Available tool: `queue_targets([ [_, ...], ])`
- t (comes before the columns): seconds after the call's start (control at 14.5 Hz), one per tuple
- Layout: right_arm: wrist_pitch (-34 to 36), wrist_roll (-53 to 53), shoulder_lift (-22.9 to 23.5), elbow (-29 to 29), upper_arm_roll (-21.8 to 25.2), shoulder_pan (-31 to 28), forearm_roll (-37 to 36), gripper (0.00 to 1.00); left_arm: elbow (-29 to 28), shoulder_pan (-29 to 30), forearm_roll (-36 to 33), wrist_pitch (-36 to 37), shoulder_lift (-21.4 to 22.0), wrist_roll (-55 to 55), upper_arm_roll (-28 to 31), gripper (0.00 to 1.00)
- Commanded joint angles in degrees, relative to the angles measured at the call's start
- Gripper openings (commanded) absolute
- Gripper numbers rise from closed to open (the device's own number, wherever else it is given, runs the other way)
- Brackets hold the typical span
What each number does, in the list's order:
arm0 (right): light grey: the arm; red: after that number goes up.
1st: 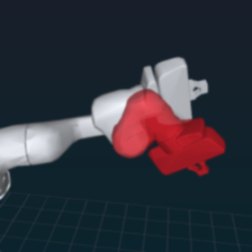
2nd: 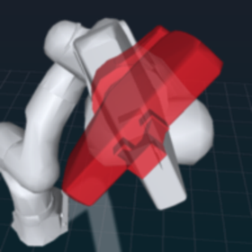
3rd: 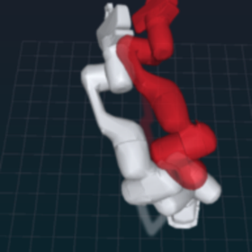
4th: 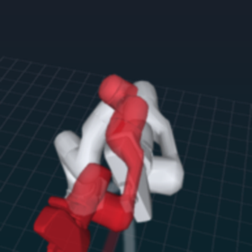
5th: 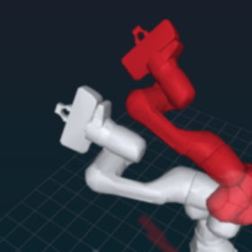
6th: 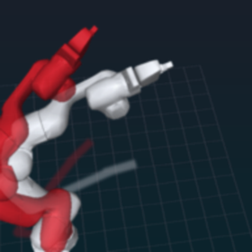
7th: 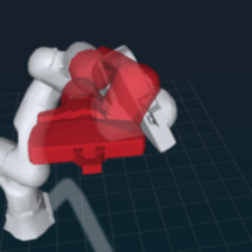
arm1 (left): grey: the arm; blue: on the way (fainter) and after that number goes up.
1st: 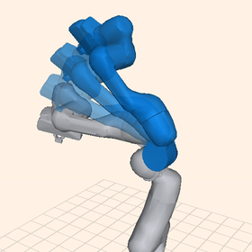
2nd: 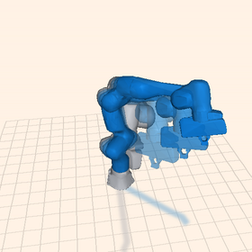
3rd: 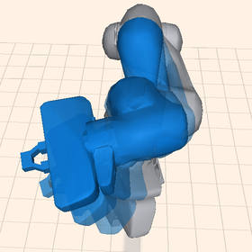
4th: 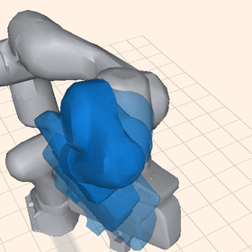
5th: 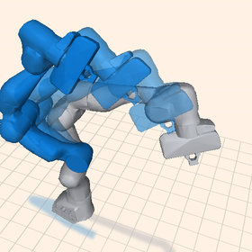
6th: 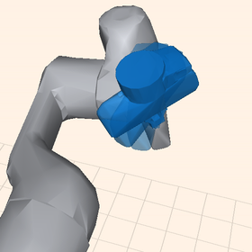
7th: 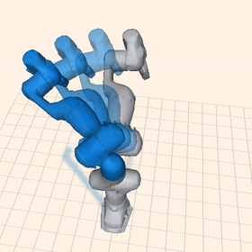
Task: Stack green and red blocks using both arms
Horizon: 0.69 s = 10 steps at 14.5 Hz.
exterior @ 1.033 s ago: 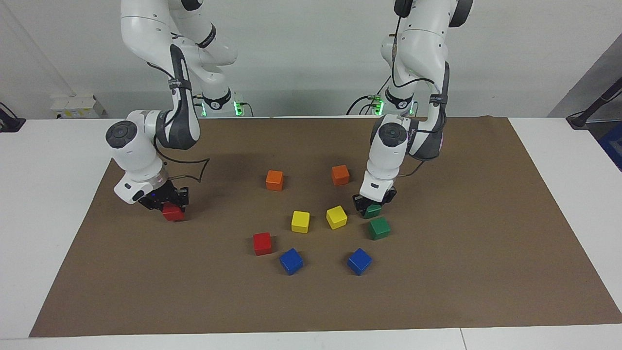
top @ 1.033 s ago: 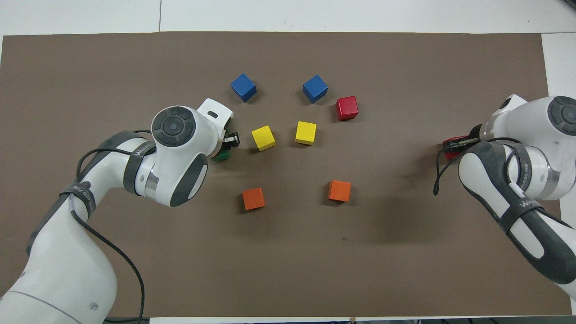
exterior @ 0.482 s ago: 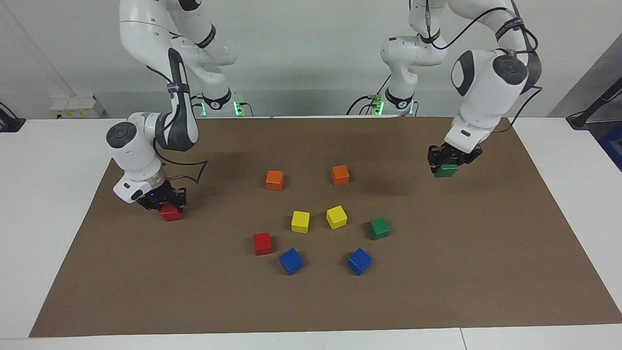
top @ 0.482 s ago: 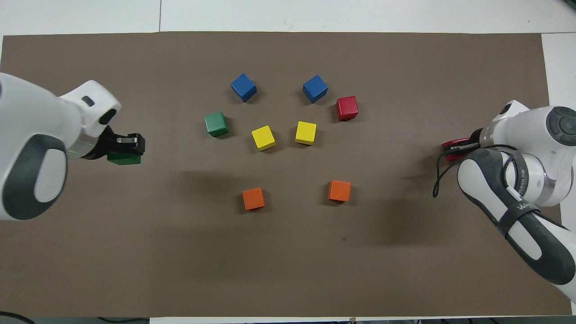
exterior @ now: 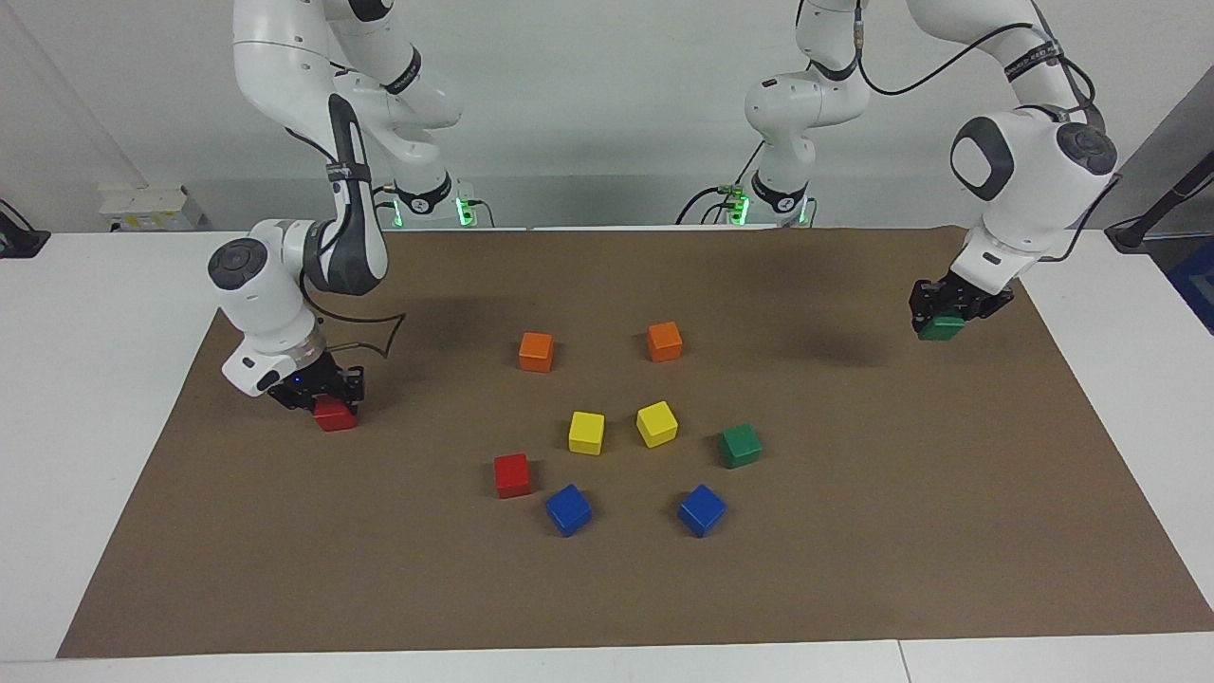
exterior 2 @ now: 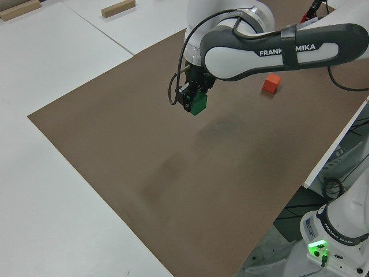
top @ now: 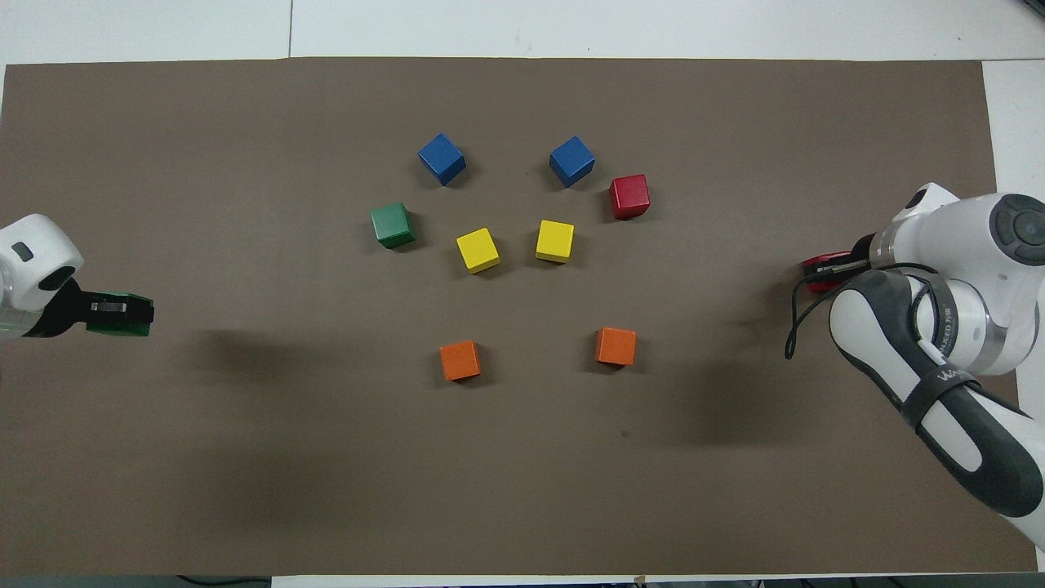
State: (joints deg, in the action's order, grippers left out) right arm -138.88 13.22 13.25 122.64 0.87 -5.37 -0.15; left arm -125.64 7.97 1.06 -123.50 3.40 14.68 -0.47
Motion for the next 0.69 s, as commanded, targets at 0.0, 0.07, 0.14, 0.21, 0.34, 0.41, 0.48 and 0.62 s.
queue_targets([
  [0.0,-1.4,1.6,-0.9,1.3,-0.4,-0.9,0.2,0.85,-8.4,0.3,1.0,-9.6,2.3,0.8,-0.7,0.0],
  [0.07,-1.3,1.6,-0.9,1.2,-0.4,-0.9,0.2,0.96,-9.6,0.0,1.0,-12.9,1.4,0.6,-0.8,0.0],
  [0.14,-1.0,1.7,-0.9,1.0,-0.4,-1.0,0.2,1.0,-10.1,-0.1,1.0,-14.8,0.7,0.4,-0.8,0.0],
  [0.21,-0.4,1.8,-0.9,0.8,-0.4,-1.0,0.2,1.0,-10.4,-0.1,1.0,-16.1,-0.3,0.5,-0.8,0.0],
  [0.34,0.3,1.8,-1.1,0.2,-0.4,-1.0,0.2,1.0,-10.6,-0.3,1.0,-20.8,-3.3,0.3,-0.8,0.0],
  [0.41,1.8,1.8,-1.3,-0.7,-0.3,-1.0,0.2,1.0,-11.0,-0.2,1.0,-22.8,-4.3,0.3,-0.8,0.0],
  [0.48,4.3,1.8,-1.5,-2.0,-0.3,-1.0,0.2,1.0,-11.1,-0.1,1.0,-23.6,-5.0,0.3,-0.8,0.0],
  [0.62,11.2,1.6,-1.8,-6.9,-0.3,-0.7,0.2,1.0,-11.2,0.1,1.0,-24.1,-5.3,0.3,-0.8,0.0],
])
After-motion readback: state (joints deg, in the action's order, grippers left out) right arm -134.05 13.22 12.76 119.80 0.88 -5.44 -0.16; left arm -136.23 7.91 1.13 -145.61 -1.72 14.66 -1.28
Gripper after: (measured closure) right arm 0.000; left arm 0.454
